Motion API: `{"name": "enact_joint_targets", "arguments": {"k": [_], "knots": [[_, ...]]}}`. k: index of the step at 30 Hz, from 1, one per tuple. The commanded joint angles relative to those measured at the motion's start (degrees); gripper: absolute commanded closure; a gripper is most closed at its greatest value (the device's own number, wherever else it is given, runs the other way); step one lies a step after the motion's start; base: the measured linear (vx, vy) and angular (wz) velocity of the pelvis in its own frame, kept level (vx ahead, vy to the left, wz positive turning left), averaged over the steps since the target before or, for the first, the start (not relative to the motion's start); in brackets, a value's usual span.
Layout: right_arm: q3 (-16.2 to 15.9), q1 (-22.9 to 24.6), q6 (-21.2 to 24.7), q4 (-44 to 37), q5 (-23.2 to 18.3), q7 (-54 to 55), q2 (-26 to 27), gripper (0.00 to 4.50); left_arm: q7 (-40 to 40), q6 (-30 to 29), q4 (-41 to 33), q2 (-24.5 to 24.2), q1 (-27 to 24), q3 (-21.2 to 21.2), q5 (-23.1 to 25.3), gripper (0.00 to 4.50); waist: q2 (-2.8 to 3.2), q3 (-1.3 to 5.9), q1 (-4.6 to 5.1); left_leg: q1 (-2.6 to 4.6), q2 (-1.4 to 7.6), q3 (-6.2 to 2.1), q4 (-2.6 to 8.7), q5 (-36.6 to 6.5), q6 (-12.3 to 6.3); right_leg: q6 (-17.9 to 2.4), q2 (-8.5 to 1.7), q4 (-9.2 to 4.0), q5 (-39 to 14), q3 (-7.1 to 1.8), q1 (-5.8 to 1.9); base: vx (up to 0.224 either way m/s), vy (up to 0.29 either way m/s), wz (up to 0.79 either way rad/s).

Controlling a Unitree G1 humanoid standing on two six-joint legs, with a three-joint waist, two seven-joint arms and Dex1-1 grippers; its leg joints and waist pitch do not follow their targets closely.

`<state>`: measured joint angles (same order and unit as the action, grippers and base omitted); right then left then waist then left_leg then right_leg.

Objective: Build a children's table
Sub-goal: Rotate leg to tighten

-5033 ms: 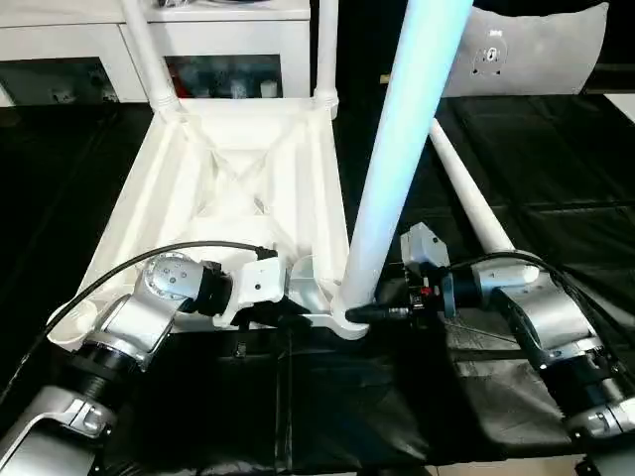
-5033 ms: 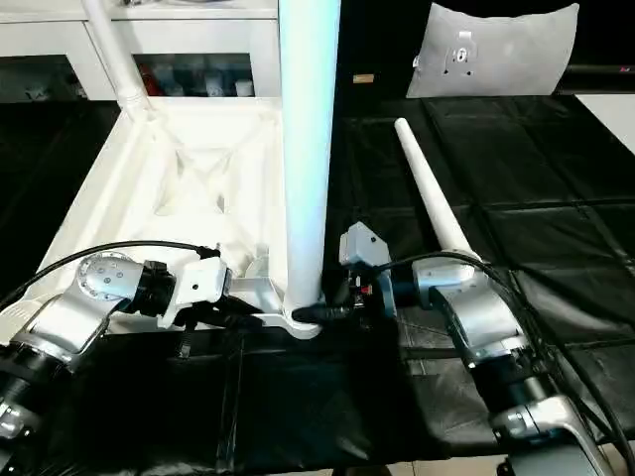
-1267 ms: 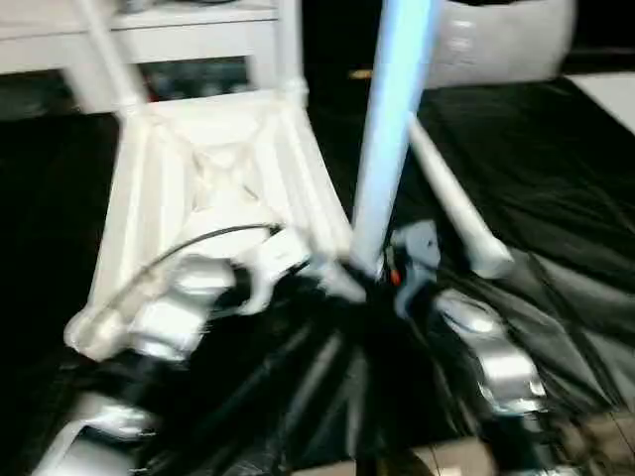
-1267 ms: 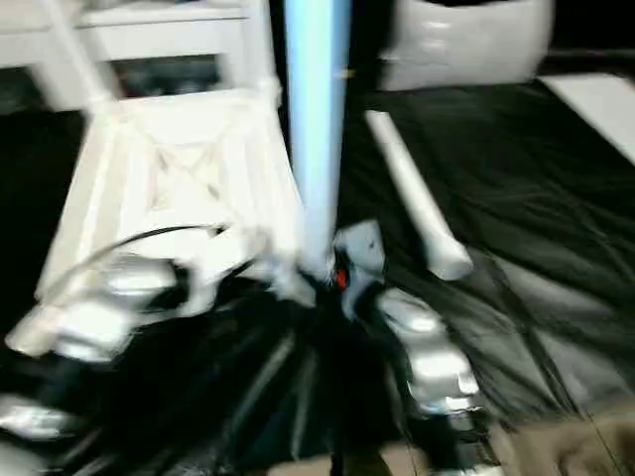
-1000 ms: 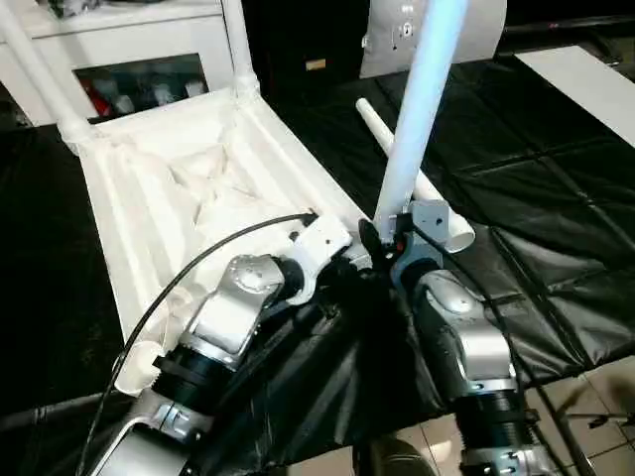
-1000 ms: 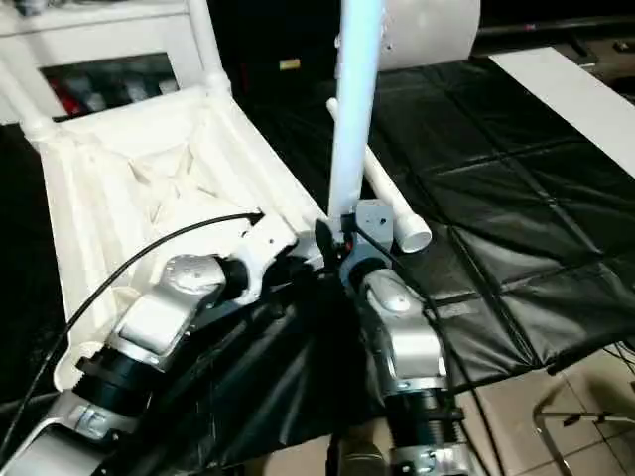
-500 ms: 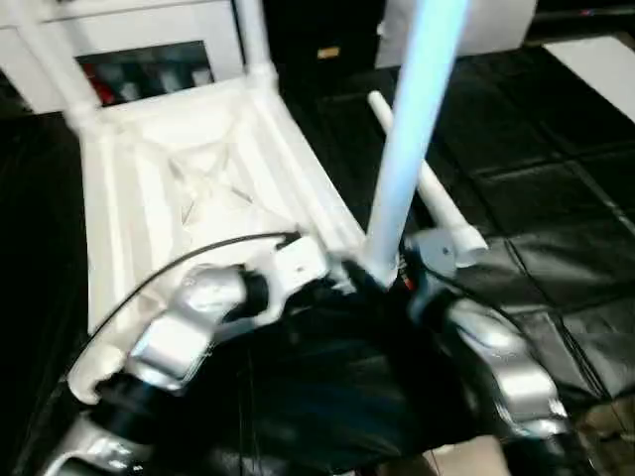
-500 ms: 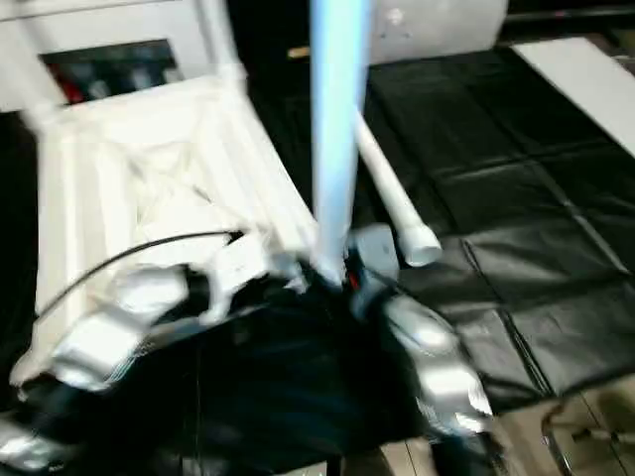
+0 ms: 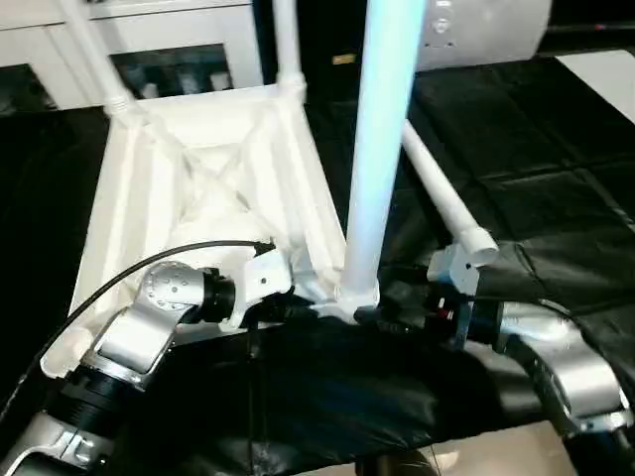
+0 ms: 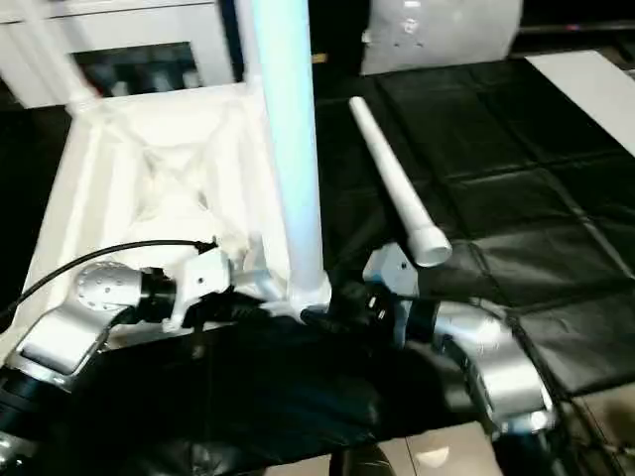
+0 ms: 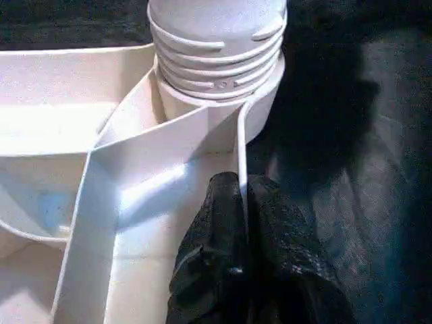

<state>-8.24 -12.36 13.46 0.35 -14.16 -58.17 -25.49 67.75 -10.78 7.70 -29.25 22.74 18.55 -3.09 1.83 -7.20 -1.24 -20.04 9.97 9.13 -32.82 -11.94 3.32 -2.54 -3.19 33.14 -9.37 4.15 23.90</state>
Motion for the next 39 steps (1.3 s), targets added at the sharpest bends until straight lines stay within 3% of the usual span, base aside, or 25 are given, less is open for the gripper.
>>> {"name": "enact_joint_targets", "arguments": {"k": [1,3,7,10,11,12,17,24,30,33,34,35,37,39], "knots": [[-2.4,-2.6,-1.7,2.4,0.7,-2.4,-0.8,0.05,4.4,1.2,1.2,-1.4,0.4,2.8,-0.2,4.5,-0.54,4.85,-0.12,-0.28,2.69,-0.4,2.71,-0.2,-8.35,-13.5,-4.57,-2.74,-8.0,-3.22,-4.03,0.0,0.0,0.0],[-3.2,-3.7,-2.8,3.7,1.3,-3.3,-0.8,0.05,5.3,1.6,1.3,-1.7,0.6,3.1,-0.4,4.5,-0.56,4.98,-0.47,-0.37,2.65,-0.3,2.48,1.2,-9.32,-14.6,-4.64,-2.28,-5.3,-3.24,-4.09,0.0,0.0,0.0],[-4.3,-6.1,-4.0,6.3,1.8,-6.3,-0.3,0.22,6.4,3.0,2.2,-1.7,1.2,3.8,-0.1,4.5,-1.0,5.08,-1.03,-0.34,2.77,-0.19,2.42,0.7,-9.29,-14.4,-4.76,-2.29,-6.7,-3.24,-4.15,0.0,0.0,0.0],[-5.5,-8.2,-4.6,8.6,1.6,-8.2,0.4,0.42,6.9,4.0,3.0,-1.6,1.6,3.9,0.1,4.5,-0.85,4.98,-1.17,-0.32,2.79,-0.21,2.41,-0.7,-8.28,-14.1,-4.76,-2.38,-9.1,-3.24,-4.06,0.0,0.0,0.0],[-5.6,-8.4,-4.6,8.7,1.5,-8.3,0.5,0.51,6.9,4.1,3.1,-1.6,1.6,3.9,0.1,4.5,-1.29,4.82,-1.11,-0.49,2.69,-0.21,2.43,-1.5,-7.92,-13.7,-4.79,-2.49,-10.4,-3.3,-4.12,0.0,0.0,0.0],[-6.0,-8.8,-4.8,9.3,1.3,-8.8,0.5,0.77,6.9,4.3,3.3,-1.6,1.8,4.0,0.1,4.5,-1.1,4.76,-1.18,-0.37,2.73,-0.2,2.43,-2.4,-7.26,-13.2,-4.85,-2.69,-12.4,-3.33,-3.95,0.0,0.0,0.0],[-7.0,-10.6,-5.9,12.0,1.4,-10.8,1.3,1.09,7.3,5.4,4.4,-1.6,2.3,4.2,0.6,4.5,-1.43,4.53,-1.22,-0.27,2.62,-0.21,2.52,-4.8,-5.6,-11.5,-4.78,-3.09,-17.2,-3.39,-3.76,0.0,0.0,0.0],[-7.6,-11.6,-6.2,13.8,1.2,-12.3,1.8,1.68,7.5,5.8,4.6,-1.9,2.4,4.4,0.5,4.5,-1.51,4.72,-1.29,-0.54,2.64,-0.25,2.38,-2.2,-6.6,-12.6,-4.71,-2.45,-12.0,-3.4,-3.91,0.0,0.0,0.0],[-8.2,-11.5,-4.8,14.0,0.5,-14.1,1.8,1.83,8.0,5.6,4.3,-2.4,2.0,4.2,0.1,4.5,-1.29,4.28,-1.3,-0.46,2.67,-0.29,2.57,-3.6,-6.35,-12.2,-4.67,-2.77,-14.0,-3.37,-3.74,0.0,0.0,0.0],[-8.1,-10.9,-3.6,13.2,-0.3,-14.1,2.1,1.84,7.8,4.2,3.3,-2.4,1.5,3.9,-0.6,4.5,-1.18,4.07,-1.37,-0.44,2.76,-0.34,2.67,-4.2,-6.16,-12.4,-4.7,-2.82,-14.3,-3.38,-3.68,0.0,0.0,0.0],[-7.9,-10.0,-2.0,11.8,-1.4,-13.8,2.5,1.84,6.7,2.1,1.4,-2.1,0.6,3.4,-1.2,4.5,-0.81,3.8,-1.46,-0.5,2.72,-0.38,2.73,-4.5,-6.04,-12.4,-4.73,-2.9,-14.7,-3.36,-3.56,0.0,0.0,0.0],[-7.9,-10.0,-2.0,11.8,-1.4,-13.8,2.5,1.84,6.7,2.1,1.4,-2.1,0.6,3.4,-1.2,4.5,-1.04,3.84,-1.44,-0.49,2.8,-0.36,2.76,-4.8,-5.84,-12.4,-4.78,-2.94,-14.6,-3.43,-3.7,0.0,0.0,0.0],[-7.7,-8.1,0.0,8.7,-2.4,-12.0,3.2,1.84,4.3,-1.2,-2.5,-1.8,-1.1,2.8,-1.7,4.5,-0.54,3.55,-1.5,-0.49,2.94,-0.48,2.93,-5.2,-5.46,-12.5,-4.77,-2.86,-14.5,-3.47,-3.55,0.0,0.0,0.0],[-7.3,-5.4,1.5,5.0,-2.9,-8.4,4.6,1.85,0.5,-5.8,-6.7,-0.9,-3.2,2.3,-1.4,4.5,-0.94,3.27,-1.24,-0.5,3.06,-0.42,3.18,-5.9,-5.05,-12.3,-4.7,-3.01,-15.1,-3.55,-3.55,0.0,0.0,0.0]]}}
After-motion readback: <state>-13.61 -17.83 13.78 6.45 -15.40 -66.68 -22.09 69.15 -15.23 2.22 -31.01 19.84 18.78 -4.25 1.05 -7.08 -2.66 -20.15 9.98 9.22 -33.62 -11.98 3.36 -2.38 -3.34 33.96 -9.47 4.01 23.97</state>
